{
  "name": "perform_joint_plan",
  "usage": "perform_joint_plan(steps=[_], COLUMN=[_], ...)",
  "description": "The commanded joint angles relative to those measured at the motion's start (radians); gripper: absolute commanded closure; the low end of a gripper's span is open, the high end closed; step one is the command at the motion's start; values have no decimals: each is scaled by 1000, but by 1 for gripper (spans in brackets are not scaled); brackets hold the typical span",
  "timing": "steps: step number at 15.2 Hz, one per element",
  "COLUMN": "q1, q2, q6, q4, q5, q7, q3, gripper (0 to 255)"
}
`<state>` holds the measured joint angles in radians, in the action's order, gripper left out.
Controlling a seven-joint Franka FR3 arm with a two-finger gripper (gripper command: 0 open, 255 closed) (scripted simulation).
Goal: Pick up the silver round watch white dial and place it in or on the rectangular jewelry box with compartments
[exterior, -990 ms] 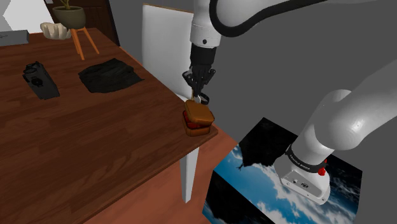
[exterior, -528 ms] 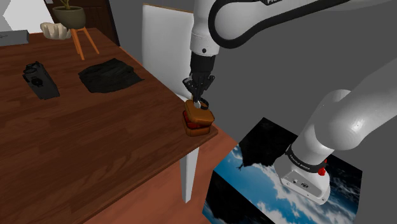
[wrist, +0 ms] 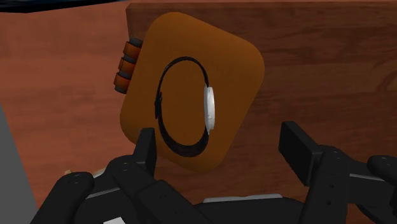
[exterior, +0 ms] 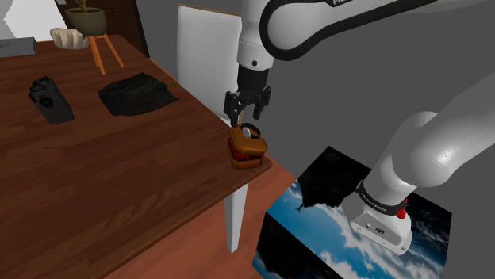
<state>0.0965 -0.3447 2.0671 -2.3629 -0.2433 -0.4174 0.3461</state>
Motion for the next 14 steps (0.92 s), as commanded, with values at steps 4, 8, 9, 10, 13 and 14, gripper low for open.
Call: perform_joint_plan(steps=[4, 8, 9, 10, 13, 14], q1=[-3, -7, -7, -7, -7, -7], q2=[-23, -39, -38, -38, -38, -38], q6=[-71, -133, -133, -133, -133, -133], q4=[47, 94, 94, 94, 94, 94], q5=[4, 9, 9, 9, 9, 9], q7=[1, 0, 0, 0, 0, 0], q3=[-12, -23, -23, -23, -23, -23], gripper=[0, 0, 0, 0, 0, 0])
